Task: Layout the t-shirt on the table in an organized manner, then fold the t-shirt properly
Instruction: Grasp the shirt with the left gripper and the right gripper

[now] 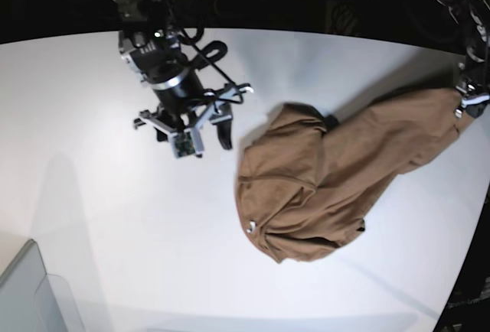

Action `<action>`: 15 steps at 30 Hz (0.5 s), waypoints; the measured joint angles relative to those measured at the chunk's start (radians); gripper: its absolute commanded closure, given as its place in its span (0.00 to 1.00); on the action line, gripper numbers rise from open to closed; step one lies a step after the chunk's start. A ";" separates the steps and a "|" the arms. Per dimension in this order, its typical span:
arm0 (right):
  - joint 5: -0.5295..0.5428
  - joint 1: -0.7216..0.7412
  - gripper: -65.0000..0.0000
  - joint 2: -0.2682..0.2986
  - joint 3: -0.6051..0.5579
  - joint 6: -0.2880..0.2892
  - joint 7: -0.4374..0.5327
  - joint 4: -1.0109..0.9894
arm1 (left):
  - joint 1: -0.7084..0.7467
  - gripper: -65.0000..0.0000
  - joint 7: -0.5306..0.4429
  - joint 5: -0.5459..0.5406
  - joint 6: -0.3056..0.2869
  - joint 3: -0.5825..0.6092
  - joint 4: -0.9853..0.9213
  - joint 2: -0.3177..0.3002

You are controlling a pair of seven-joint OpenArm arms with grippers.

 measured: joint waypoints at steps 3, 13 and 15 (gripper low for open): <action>0.003 0.023 0.35 -0.044 -0.011 0.003 0.006 -0.056 | 0.005 0.99 0.005 -0.003 -0.002 0.004 0.000 0.006; -0.002 0.237 0.25 -0.100 -0.038 -0.001 0.007 -0.495 | 0.029 0.99 0.001 -0.003 -0.003 0.004 0.002 0.005; 0.001 0.267 0.25 -0.113 -0.038 -0.001 0.010 -0.532 | 0.040 0.99 0.001 -0.002 -0.003 0.004 0.002 0.004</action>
